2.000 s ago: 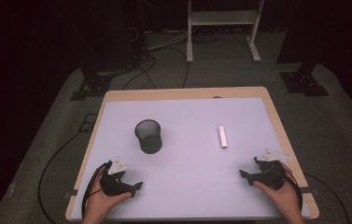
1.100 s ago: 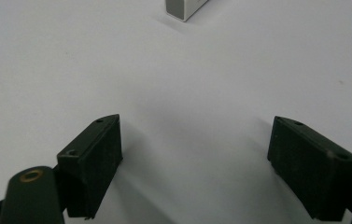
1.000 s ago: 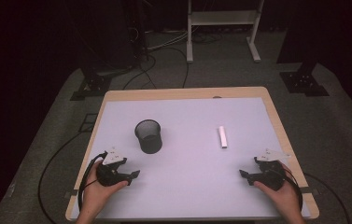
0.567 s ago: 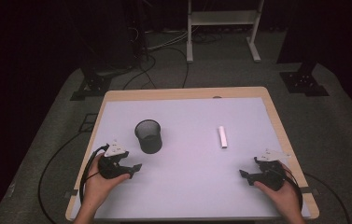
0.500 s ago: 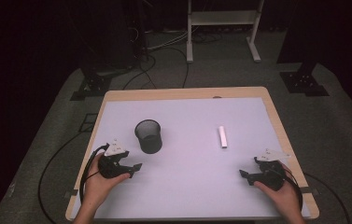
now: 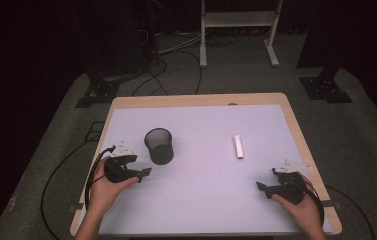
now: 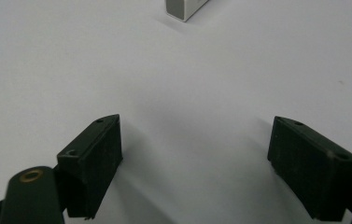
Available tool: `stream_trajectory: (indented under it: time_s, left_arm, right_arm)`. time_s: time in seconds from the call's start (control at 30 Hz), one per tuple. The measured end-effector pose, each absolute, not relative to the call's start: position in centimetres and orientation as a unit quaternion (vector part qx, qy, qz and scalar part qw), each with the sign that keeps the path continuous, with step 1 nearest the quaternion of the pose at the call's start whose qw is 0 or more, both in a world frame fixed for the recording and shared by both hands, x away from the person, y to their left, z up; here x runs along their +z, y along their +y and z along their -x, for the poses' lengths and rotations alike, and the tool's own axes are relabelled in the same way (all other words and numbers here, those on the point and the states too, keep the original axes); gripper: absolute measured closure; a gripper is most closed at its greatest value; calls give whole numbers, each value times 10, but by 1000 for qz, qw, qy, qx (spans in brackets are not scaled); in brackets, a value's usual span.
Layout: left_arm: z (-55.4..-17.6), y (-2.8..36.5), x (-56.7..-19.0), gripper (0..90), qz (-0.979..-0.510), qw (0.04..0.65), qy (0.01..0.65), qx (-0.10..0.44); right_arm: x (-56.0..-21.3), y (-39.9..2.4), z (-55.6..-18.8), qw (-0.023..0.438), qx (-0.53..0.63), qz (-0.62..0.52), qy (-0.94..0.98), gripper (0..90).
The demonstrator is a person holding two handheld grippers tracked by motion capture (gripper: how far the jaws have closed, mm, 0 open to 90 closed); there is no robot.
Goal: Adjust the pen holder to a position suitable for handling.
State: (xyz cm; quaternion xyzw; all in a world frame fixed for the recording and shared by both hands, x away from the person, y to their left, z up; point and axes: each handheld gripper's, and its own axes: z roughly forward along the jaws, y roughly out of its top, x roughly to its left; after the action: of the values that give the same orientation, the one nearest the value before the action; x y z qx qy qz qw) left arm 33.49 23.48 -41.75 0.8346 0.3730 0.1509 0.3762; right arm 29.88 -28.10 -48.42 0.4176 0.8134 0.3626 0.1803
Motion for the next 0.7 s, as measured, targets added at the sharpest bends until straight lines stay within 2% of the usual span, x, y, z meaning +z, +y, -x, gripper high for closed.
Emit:
stream_trajectory:
  time_s: [0.7]
  left_arm:
    - [-363, 231, -395, 222, -833, 379, 374, 149]
  right_arm:
    - [-484, -281, -299, 180, 363, -418, 813, 168]
